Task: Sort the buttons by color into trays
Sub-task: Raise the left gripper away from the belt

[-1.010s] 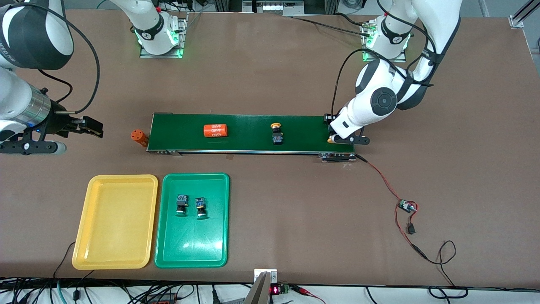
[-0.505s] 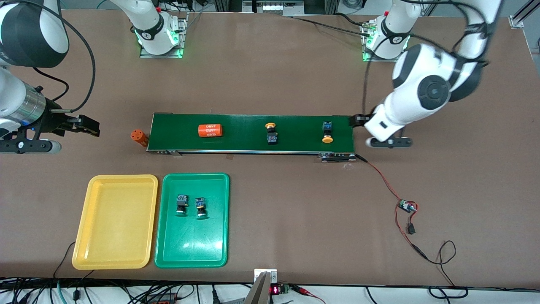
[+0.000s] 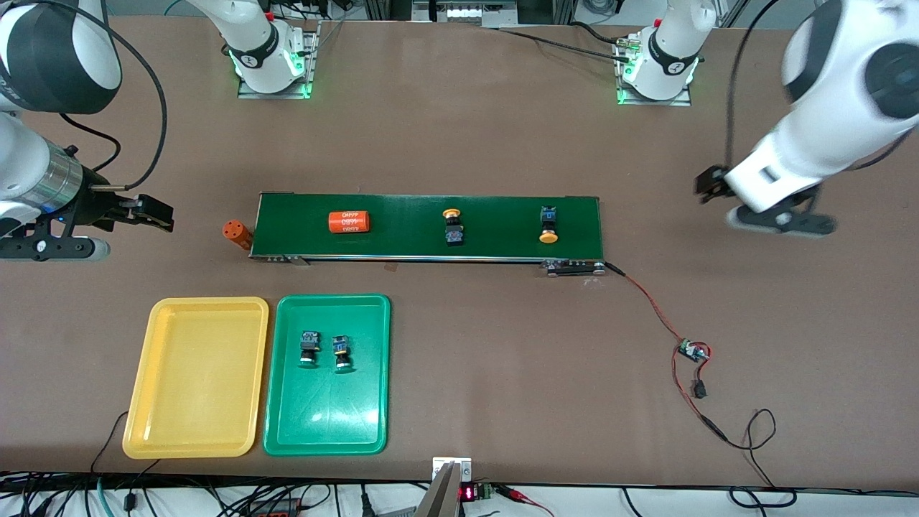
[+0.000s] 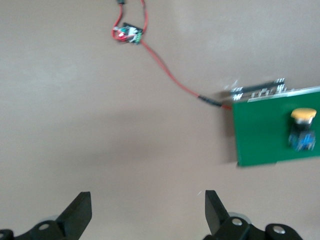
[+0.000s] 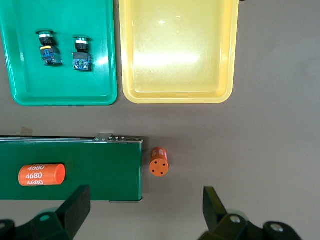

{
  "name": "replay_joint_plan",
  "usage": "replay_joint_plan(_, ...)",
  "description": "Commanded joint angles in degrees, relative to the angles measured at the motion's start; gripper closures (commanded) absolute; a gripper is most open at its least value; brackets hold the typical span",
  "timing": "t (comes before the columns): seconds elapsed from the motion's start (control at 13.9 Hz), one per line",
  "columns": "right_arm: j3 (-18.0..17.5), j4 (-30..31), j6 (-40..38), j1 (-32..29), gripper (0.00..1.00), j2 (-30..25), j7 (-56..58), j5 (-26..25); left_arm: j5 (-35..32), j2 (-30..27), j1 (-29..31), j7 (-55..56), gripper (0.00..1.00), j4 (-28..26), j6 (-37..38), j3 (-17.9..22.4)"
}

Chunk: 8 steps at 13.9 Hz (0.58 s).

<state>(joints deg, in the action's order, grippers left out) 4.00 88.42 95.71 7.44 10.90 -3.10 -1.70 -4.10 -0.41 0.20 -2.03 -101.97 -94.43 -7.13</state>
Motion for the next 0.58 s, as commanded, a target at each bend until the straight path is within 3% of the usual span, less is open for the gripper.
replay_joint_plan(0.0,-0.3,-0.6,-0.8,-0.4,0.00,0.3,0.1,0.3,5.5,-4.9,-0.4,-2.9,0.00,-0.9,2.0,4.6)
replay_joint_plan(0.22,-0.3,-0.6,-1.0,-0.5,0.00,0.4,-0.1,0.3,4.5,-4.9,-0.8,-2.2,0.00,-0.7,-4.4,6.2)
replay_joint_plan(0.5,-0.3,-0.4,-1.1,-0.3,0.00,0.4,-0.3,0.3,2.6,-4.8,-1.2,-1.9,0.00,1.6,-0.9,6.3)
